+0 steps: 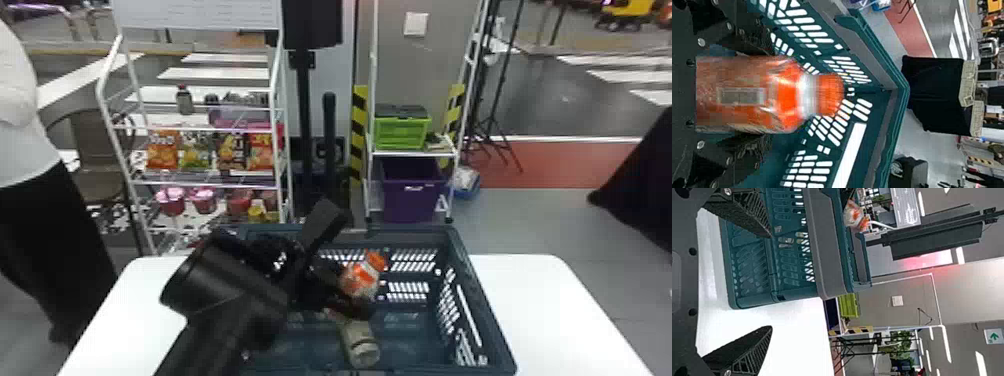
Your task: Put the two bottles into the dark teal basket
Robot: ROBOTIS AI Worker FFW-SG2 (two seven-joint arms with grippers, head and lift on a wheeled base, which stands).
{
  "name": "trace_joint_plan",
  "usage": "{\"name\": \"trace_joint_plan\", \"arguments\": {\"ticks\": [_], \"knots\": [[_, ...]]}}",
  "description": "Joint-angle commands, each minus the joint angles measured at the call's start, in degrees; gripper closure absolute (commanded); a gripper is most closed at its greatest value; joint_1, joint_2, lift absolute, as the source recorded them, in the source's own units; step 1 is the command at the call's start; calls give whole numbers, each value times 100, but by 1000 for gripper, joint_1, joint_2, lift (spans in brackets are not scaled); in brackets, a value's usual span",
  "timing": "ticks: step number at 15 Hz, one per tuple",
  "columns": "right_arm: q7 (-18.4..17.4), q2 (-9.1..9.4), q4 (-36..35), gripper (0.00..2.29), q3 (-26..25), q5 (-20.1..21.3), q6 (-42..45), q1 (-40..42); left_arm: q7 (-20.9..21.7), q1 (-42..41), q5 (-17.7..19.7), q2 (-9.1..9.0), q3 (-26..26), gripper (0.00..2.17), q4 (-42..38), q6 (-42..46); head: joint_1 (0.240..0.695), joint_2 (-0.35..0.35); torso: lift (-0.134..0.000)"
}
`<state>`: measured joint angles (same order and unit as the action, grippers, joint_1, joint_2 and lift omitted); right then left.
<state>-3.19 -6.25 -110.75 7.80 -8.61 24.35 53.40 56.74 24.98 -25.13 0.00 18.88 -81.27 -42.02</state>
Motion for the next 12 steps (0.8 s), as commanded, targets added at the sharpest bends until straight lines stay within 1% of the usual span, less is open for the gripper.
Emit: {"name": "trace_joint_plan", "arguments": {"ticks": [1, 2, 4, 6, 8, 9, 10, 11, 12], "knots": [[-6, 1, 1, 53, 11, 0, -5, -14, 3, -37, -1, -15, -69, 87, -197, -13, 499, 0, 0], [3, 1, -8, 53, 11, 0, -5, -14, 3, -90, 8, -15, -166, 83, -302, -31, 499, 0, 0], [-6, 1, -34, 53, 11, 0, 12, 4, -58, -274, 96, -15, -544, 83, -759, -31, 499, 0, 0], [3, 1, -122, 53, 11, 0, 30, 39, -304, -608, 509, -15, -1106, 87, -1533, -48, 499, 0, 0], [3, -16, -219, 53, -7, 0, 47, 74, -700, -1091, 1124, -15, -1713, 87, -2543, -259, 499, 0, 0], [3, -16, -289, 53, -15, 18, 65, 101, -990, -1355, 1467, -15, -2003, 87, -3176, -558, 499, 0, 0], [3, -25, -377, 53, -24, 44, 82, 153, -1315, -1654, 1722, -15, -2240, 87, -3756, -787, 499, 0, 0], [3, -43, -483, 53, -33, 79, 100, 197, -1658, -1988, 1863, -15, -2504, 90, -4257, -927, 499, 0, 0], [3, -69, -606, 53, -42, 88, 118, 259, -1913, -2296, 2003, -15, -2723, 90, -4617, -927, 499, 0, 0]]}}
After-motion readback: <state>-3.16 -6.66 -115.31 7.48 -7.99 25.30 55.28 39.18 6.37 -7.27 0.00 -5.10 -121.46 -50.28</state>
